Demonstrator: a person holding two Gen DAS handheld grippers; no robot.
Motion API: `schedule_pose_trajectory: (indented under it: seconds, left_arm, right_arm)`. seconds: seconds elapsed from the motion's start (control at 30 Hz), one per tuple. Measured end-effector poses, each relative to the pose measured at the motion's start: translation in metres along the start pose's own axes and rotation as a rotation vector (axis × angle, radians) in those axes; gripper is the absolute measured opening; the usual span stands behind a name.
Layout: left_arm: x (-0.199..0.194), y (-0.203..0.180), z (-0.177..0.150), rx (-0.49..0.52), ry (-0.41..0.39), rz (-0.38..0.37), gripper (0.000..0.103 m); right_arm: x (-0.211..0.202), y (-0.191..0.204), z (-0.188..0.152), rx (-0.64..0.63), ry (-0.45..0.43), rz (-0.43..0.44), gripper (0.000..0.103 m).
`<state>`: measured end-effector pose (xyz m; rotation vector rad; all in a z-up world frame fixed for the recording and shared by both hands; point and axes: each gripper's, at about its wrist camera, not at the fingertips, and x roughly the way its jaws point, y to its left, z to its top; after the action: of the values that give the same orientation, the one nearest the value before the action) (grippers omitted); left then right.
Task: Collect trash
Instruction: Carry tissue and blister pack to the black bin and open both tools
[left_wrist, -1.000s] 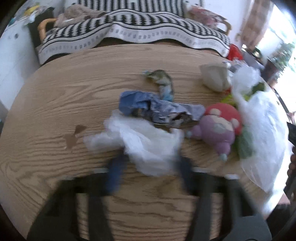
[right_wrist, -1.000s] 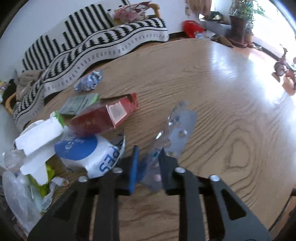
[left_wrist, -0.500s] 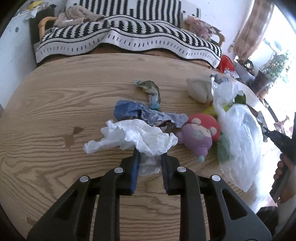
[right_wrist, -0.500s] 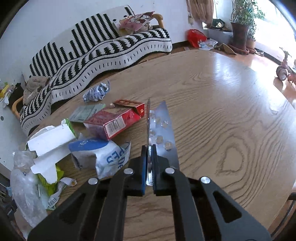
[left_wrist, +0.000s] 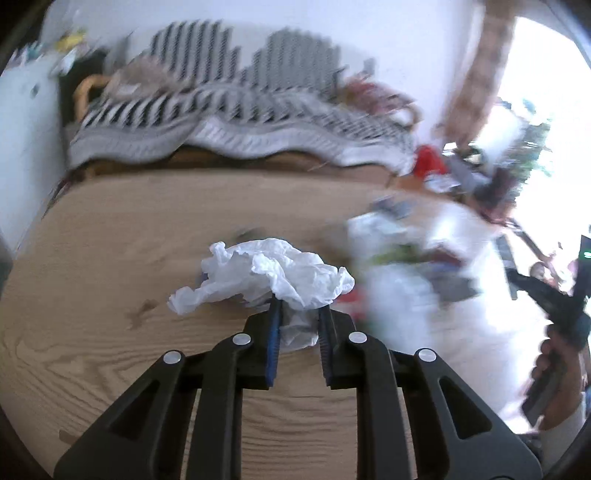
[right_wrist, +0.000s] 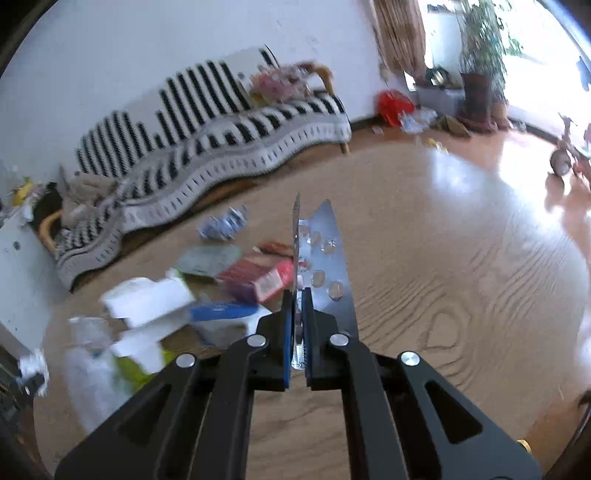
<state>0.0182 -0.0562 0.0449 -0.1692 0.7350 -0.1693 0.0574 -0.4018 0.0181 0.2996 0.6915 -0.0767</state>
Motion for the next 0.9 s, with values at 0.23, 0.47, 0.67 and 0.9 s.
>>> schedule_pose_trajectory:
  seconds: [0.23, 0.47, 0.67, 0.9]
  left_arm:
    - [-0.038, -0.14, -0.021, 0.138, 0.031, -0.288, 0.017]
    - [-0.003, -0.282, -0.126, 0.27, 0.351, -0.495, 0.017]
    - [0.053, -0.334, -0.224, 0.374, 0.623, -0.463, 0.017]
    - [0.081, -0.342, -0.264, 0.418, 0.731, -0.431, 0.017]
  right_arm:
    - [-0.126, -0.061, -0.02, -0.053, -0.102, 0.021, 0.006]
    - [-0.197, -0.174, -0.089, 0.045, -0.005, -0.023, 0.006]
    - [-0.169, -0.251, -0.182, 0.21, 0.23, -0.05, 0.006]
    - [-0.14, -0.288, -0.236, 0.342, 0.36, -0.047, 0.006]
